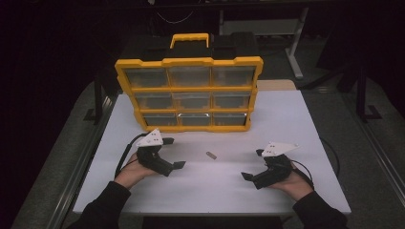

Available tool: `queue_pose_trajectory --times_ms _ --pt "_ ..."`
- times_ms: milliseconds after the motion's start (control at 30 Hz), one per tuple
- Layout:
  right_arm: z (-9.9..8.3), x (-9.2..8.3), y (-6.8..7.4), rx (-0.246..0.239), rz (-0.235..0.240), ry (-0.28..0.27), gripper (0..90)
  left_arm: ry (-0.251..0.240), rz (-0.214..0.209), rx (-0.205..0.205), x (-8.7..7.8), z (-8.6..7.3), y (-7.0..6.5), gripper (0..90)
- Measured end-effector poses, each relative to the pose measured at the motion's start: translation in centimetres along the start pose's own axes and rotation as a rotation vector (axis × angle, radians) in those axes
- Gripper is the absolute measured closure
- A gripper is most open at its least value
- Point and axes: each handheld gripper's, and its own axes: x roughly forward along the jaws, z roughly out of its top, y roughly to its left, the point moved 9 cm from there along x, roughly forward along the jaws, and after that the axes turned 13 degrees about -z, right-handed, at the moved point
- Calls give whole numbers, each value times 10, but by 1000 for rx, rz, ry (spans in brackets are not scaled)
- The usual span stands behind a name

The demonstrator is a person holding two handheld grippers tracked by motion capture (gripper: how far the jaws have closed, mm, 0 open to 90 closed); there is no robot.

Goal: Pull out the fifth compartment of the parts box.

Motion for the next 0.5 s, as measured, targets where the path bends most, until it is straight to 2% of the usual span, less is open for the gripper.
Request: queue_pose_trajectory --times_ms 500 --pt "0 0 0 2 0 -1 0 -4 3 10 9 5 1 0"
